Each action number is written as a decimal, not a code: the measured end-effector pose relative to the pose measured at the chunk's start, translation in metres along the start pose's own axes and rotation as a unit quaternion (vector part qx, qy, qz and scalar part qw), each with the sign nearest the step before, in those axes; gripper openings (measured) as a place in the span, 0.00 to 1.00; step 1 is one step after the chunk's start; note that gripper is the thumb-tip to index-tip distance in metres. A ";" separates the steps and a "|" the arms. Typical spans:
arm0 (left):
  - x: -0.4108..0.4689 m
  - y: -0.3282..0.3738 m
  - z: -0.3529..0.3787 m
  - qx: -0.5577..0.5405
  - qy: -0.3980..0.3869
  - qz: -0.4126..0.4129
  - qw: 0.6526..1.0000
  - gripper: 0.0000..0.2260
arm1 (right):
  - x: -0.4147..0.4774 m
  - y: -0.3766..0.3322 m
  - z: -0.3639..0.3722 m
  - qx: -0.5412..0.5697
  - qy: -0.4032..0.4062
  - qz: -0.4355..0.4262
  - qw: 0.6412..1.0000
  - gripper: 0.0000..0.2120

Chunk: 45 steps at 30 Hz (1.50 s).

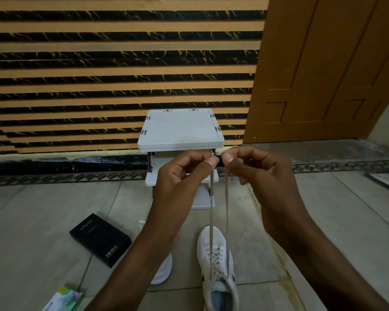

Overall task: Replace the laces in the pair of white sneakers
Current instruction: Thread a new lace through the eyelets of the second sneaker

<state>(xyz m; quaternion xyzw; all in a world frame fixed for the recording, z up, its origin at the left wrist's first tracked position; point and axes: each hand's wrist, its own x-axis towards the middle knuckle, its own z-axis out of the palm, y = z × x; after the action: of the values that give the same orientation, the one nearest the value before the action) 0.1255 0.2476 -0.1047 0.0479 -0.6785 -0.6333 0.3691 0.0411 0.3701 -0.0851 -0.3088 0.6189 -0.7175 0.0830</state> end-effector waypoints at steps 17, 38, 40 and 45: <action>-0.026 -0.056 -0.005 0.008 -0.051 -0.091 0.995 0.07 | -0.024 0.072 -0.022 -0.066 -0.002 0.048 0.997 0.02; -0.124 -0.208 -0.014 0.405 -0.070 -0.408 0.815 0.25 | -0.109 0.232 -0.056 -0.363 -0.078 0.278 0.886 0.18; -0.130 -0.204 -0.012 0.394 -0.102 -0.399 0.821 0.22 | -0.109 0.231 -0.052 -0.323 -0.054 0.246 0.912 0.10; -0.131 -0.202 -0.009 0.272 -0.057 -0.305 0.911 0.10 | -0.108 0.229 -0.043 -0.175 -0.020 0.278 0.944 0.07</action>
<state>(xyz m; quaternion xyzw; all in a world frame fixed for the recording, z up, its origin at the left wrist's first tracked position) 0.1445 0.2708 -0.3435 0.3144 -0.7969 -0.5076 0.0916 0.0431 0.4100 -0.3385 -0.1485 0.7940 -0.5403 0.2358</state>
